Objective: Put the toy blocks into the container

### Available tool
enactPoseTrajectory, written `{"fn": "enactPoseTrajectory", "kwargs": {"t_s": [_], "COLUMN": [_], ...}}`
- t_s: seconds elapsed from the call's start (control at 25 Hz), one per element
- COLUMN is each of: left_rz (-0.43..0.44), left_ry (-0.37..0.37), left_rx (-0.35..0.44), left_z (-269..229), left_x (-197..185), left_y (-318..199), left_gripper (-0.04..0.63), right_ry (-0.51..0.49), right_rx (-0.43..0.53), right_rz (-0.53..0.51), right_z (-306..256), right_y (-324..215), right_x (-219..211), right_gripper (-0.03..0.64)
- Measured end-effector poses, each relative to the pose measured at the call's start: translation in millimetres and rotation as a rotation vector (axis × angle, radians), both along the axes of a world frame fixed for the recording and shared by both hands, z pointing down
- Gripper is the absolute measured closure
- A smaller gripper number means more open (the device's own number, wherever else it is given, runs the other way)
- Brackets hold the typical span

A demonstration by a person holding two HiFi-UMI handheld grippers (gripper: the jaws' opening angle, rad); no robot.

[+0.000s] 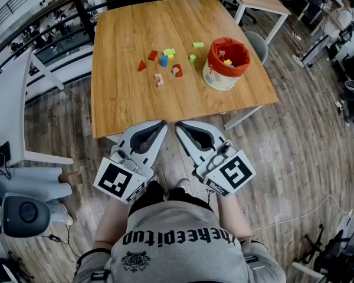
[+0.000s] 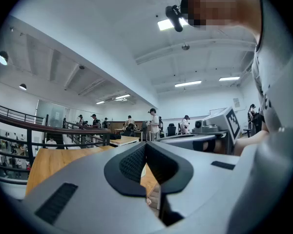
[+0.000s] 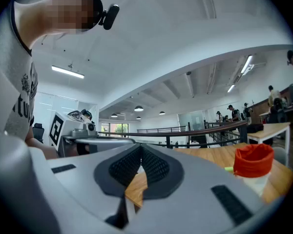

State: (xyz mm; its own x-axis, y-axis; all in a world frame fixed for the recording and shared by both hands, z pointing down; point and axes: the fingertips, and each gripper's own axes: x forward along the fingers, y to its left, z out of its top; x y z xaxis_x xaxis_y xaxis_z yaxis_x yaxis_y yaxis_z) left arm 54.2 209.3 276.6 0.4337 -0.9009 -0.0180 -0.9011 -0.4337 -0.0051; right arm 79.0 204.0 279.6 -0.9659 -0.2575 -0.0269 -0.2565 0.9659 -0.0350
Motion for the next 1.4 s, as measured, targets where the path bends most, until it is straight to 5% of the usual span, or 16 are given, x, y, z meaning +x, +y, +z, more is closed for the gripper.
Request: {"fn": "enactPoseTrajectory", "kwargs": {"t_s": [1.4], "left_rz": [0.186], "left_ry": [0.029], "left_rx": [-0.002], "left_z": [18], "left_x": [-81], "left_y": [-36], "left_gripper": [0.580], "right_ry": [-0.024], "right_rx": [-0.037], "right_rz": [0.270], "right_z": [8], "right_y": [-34], "right_x": [-62], "right_gripper": [0.601]}}
